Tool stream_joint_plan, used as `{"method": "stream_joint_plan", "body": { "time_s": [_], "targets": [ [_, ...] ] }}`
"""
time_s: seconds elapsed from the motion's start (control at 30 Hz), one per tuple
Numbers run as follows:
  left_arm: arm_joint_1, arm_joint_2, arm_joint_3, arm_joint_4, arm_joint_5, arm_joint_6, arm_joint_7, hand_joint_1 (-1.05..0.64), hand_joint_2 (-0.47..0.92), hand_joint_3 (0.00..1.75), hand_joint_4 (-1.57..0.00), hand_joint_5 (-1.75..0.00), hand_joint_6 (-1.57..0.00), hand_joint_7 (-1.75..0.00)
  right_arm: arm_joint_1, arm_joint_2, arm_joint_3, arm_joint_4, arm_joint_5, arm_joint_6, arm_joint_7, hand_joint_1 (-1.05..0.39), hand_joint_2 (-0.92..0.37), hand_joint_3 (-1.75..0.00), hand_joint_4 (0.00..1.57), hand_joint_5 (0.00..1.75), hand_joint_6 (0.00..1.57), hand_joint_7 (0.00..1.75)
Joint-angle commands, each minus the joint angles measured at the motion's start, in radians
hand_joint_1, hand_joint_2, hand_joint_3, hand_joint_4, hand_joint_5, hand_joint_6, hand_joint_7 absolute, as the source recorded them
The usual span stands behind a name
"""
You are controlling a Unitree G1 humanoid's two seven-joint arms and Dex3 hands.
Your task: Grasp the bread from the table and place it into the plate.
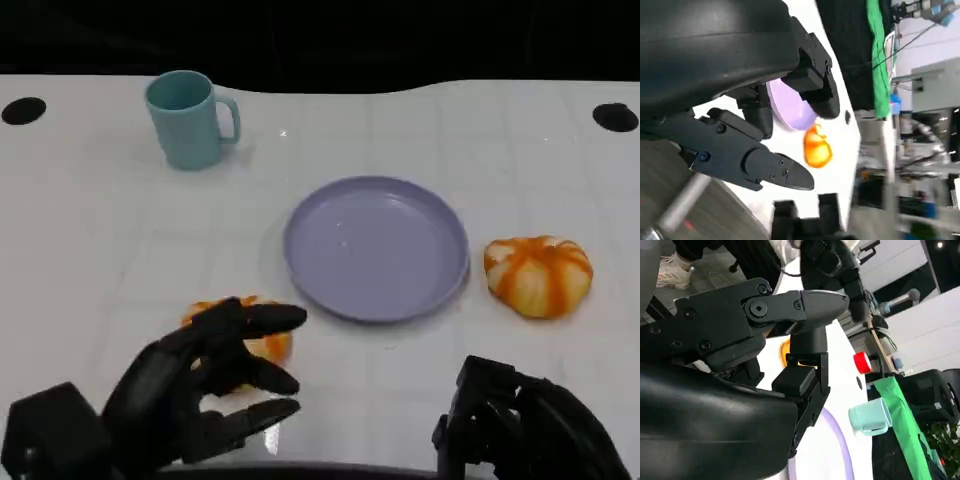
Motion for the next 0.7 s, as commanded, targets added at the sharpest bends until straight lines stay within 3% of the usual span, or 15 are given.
{"method": "stream_joint_plan", "body": {
  "time_s": [0.03, 0.17, 0.3, 0.43, 0.5, 0.7],
  "targets": [
    [-0.026, 0.048, 0.002, -0.054, 0.114, -0.014, 0.069, -0.47, 0.9, 0.0, -0.4, -0.75, -0.48, -0.03, -0.008, -0.005, -0.002, 0.006, -0.014, -0.011, -0.016, -0.7, -0.92, -0.28, 0.82, 1.65, 0.74, 1.4],
    [-0.054, 0.082, -0.003, -0.073, 0.228, -0.02, 0.116, -0.44, 0.87, 0.0, -0.38, -0.72, -0.46, -0.01, -0.009, -0.005, 0.001, 0.006, -0.015, -0.013, -0.017, -0.71, -0.92, -0.28, 0.82, 1.66, 0.75, 1.41],
    [-0.081, 0.164, -0.03, -0.129, 0.448, -0.004, 0.151, -0.5, 0.88, 0.0, -0.31, -0.65, -0.44, 0.0, -0.009, -0.006, 0.0, 0.009, -0.018, -0.018, -0.014, -0.71, -0.92, -0.28, 0.82, 1.67, 0.74, 1.42],
    [-0.12, 0.235, -0.08, -0.174, 0.663, 0.05, 0.132, -0.58, 0.89, 0.0, -0.28, -0.38, -0.33, 0.0, -0.01, -0.008, -0.002, 0.005, -0.016, -0.01, -0.016, -0.71, -0.92, -0.28, 0.82, 1.67, 0.73, 1.43],
    [-0.148, 0.262, -0.121, -0.169, 0.777, 0.076, 0.125, -0.59, 0.89, 0.0, -0.28, -0.34, -0.3, 0.0, -0.01, -0.008, -0.002, 0.004, -0.013, -0.006, -0.016, -0.7, -0.92, -0.29, 0.81, 1.68, 0.73, 1.43],
    [-0.217, 0.295, -0.22, -0.112, 1.032, 0.11, 0.146, -0.62, 0.86, 0.0, -0.3, -0.3, -0.28, -0.01, -0.004, -0.01, -0.001, 0.001, -0.011, -0.003, -0.014, -0.69, -0.92, -0.28, 0.81, 1.67, 0.72, 1.43]
  ]
}}
